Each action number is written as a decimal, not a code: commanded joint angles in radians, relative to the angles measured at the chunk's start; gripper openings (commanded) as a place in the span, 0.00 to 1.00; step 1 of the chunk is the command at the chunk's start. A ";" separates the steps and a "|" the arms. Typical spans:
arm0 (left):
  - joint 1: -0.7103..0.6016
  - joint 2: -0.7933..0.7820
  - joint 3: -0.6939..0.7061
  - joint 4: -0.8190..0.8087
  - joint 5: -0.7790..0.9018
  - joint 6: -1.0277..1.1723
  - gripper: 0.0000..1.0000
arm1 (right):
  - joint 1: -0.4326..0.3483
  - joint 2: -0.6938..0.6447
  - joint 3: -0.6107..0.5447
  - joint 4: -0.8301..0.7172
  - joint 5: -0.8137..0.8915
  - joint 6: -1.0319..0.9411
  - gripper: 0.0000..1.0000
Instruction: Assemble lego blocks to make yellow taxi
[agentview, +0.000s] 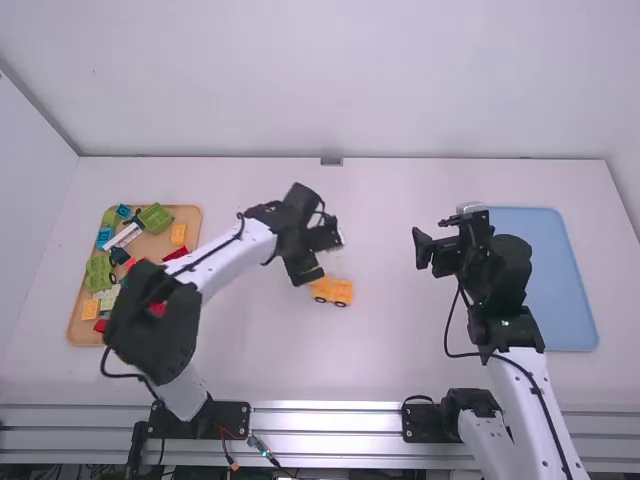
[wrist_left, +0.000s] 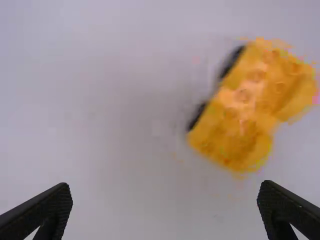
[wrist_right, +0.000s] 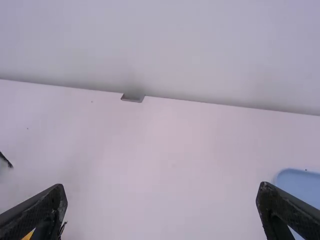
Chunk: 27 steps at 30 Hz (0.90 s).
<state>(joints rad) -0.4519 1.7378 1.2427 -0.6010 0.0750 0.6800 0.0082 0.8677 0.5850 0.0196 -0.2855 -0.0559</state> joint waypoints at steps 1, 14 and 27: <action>0.083 -0.080 0.018 -0.027 0.033 -0.095 0.99 | -0.002 0.000 0.037 0.006 -0.006 0.004 0.99; 0.540 -0.222 0.018 -0.139 -0.202 -0.925 0.99 | 0.070 0.002 0.037 0.065 -0.006 -0.016 0.99; 0.865 -0.217 0.009 -0.331 -0.260 -1.455 0.99 | 0.096 0.002 0.037 0.112 0.001 -0.022 0.99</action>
<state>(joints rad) 0.3878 1.5322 1.2499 -0.9192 -0.1394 -0.6510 0.1047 0.8677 0.5850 0.1268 -0.2848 -0.0788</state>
